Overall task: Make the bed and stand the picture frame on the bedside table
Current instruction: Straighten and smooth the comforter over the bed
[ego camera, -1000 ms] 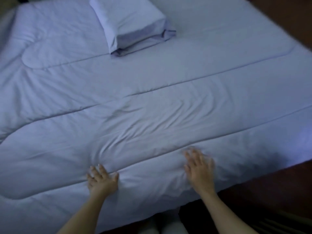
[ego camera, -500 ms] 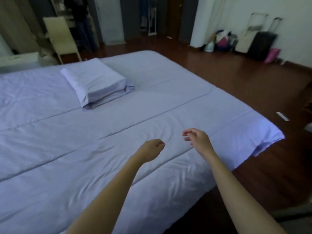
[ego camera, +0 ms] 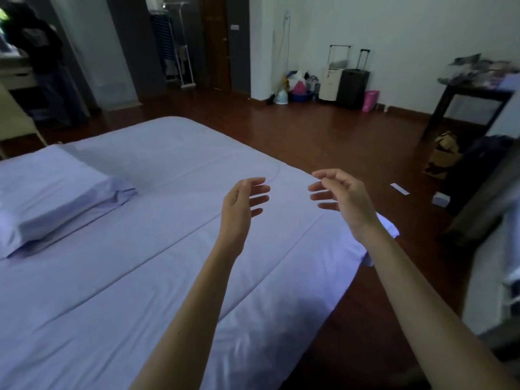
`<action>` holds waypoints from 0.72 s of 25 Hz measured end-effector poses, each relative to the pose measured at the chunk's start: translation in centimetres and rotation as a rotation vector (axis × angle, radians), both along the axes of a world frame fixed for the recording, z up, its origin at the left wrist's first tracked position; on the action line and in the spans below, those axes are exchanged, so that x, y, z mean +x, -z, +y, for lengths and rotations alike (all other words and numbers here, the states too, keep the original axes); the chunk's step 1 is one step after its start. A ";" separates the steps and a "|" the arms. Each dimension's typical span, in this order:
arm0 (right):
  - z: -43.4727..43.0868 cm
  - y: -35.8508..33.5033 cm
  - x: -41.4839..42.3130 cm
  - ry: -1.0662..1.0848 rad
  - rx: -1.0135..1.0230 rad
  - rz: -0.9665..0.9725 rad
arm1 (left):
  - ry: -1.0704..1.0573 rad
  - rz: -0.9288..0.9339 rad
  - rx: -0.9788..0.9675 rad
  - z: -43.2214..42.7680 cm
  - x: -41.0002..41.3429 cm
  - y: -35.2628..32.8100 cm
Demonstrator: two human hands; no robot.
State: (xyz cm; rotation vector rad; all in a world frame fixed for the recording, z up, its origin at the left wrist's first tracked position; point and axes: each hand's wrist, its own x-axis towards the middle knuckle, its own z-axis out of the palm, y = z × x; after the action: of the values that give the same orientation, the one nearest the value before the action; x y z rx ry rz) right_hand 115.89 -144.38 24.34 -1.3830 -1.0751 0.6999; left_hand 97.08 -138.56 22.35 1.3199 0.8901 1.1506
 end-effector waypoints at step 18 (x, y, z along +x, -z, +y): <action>19.9 4.8 19.5 -0.275 -0.315 0.067 | -0.333 -0.259 -0.447 20.7 18.6 5.6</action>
State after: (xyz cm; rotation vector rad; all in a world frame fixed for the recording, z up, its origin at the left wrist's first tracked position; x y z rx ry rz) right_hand 135.38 -124.49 19.59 -1.4776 -1.1486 1.1481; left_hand 115.65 -117.90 16.76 0.6596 1.1201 1.2495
